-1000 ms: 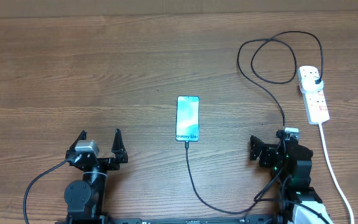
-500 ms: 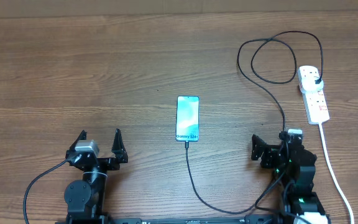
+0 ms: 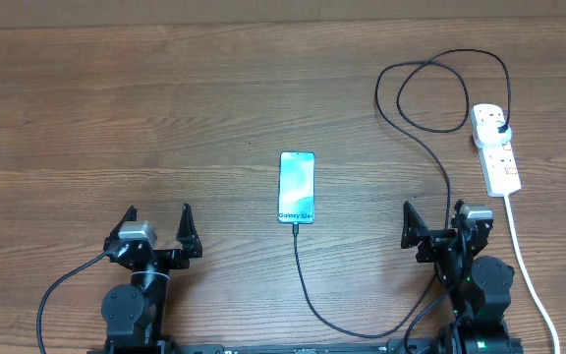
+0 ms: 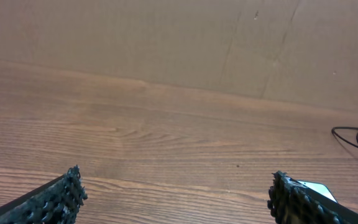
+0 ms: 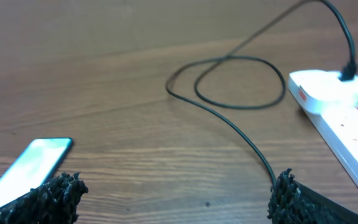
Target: Plug charger to phone and switch on socket
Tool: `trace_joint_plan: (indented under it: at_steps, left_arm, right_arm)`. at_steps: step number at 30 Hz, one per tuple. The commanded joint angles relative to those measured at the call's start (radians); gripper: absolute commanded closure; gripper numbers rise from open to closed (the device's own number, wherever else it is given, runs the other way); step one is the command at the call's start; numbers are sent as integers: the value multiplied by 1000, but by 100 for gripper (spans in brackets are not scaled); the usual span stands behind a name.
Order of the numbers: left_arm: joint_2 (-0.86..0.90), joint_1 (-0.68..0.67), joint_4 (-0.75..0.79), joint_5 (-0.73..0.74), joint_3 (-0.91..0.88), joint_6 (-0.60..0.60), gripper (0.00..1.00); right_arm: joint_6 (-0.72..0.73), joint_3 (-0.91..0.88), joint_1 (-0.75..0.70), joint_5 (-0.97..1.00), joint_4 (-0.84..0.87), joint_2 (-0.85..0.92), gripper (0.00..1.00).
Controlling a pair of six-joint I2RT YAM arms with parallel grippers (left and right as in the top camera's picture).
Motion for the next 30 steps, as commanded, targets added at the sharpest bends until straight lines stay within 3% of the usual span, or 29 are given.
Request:
trace_joint_plan:
  at_steps: [1, 11, 30]
  left_arm:
    - [-10, 8, -2, -7, -3, 19, 0]
    - [-10, 8, -2, -7, -3, 19, 0]
    - [-10, 8, -2, -7, -3, 19, 0]
  right_arm:
    - [0, -10, 24, -4, 3, -49, 0]
    - [-1, -10, 46, -4, 4, -245, 0]
    - [-1, -10, 46, -5, 6, -244, 0]
